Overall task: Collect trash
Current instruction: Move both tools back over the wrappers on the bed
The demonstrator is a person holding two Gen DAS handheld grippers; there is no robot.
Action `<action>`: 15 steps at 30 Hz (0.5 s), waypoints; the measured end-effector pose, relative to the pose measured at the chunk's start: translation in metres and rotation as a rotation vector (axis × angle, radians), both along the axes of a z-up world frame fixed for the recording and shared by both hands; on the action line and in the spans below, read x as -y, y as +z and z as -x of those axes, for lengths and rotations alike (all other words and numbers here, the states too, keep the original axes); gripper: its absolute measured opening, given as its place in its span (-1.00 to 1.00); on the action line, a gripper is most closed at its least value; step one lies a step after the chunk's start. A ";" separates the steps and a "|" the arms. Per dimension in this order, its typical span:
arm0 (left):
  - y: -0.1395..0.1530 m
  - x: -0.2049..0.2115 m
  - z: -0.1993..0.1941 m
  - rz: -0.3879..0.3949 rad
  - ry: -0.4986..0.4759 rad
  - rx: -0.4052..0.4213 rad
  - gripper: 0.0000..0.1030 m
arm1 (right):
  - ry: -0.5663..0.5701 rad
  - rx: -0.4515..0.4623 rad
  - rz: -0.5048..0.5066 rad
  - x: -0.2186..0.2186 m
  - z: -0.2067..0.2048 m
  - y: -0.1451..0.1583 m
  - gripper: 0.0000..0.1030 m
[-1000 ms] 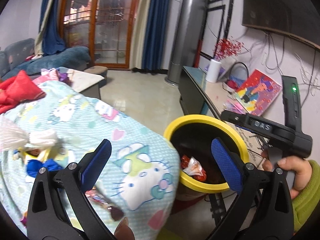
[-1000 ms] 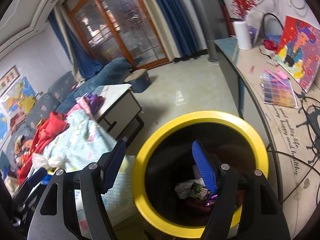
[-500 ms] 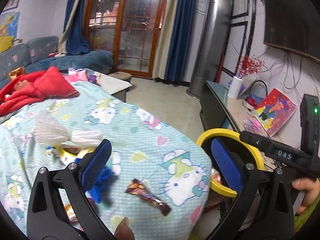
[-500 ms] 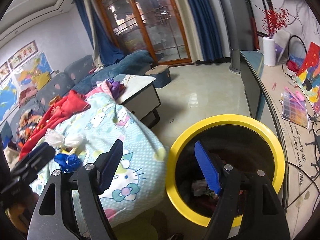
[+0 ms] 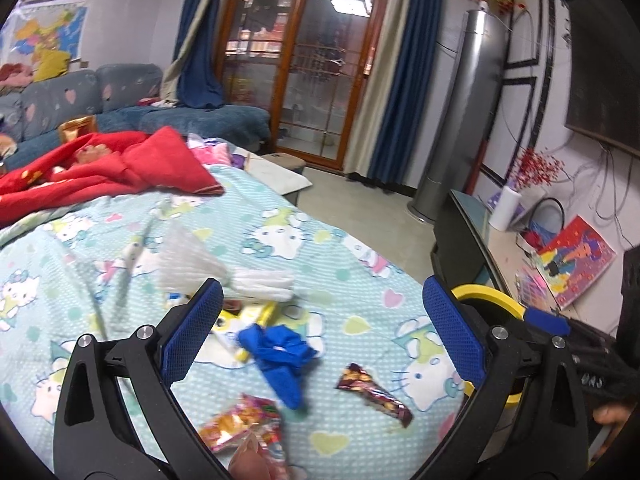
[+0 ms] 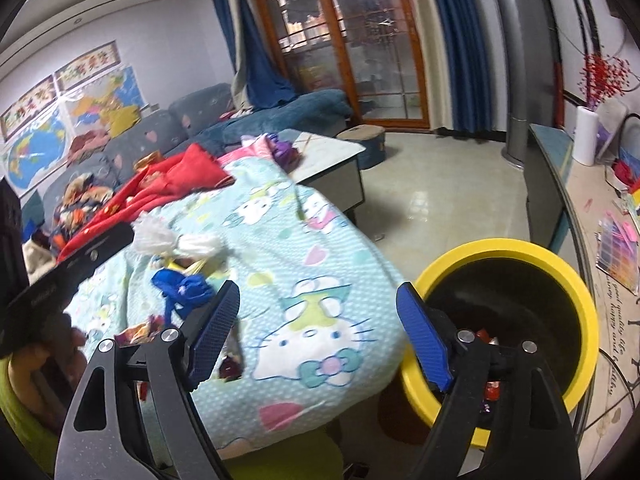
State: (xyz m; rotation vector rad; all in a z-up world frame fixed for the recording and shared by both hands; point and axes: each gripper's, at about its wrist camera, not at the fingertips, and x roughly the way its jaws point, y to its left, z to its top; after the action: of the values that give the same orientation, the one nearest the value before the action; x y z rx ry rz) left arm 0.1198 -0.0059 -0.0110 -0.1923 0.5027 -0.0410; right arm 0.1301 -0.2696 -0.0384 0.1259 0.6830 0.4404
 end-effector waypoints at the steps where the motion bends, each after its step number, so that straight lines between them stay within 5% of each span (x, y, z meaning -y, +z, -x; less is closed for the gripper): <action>1: 0.000 -0.004 0.001 0.005 0.010 0.002 0.78 | 0.016 -0.003 0.004 -0.006 0.002 0.000 0.51; 15: 0.002 -0.056 0.009 0.048 0.132 0.014 0.78 | 0.262 -0.021 0.086 -0.087 0.039 -0.006 0.52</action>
State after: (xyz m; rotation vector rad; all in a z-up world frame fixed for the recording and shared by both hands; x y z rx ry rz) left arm 0.1112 0.0502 -0.0086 -0.2716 0.4748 0.0746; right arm 0.0907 -0.1830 -0.0449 -0.0411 0.7416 0.6601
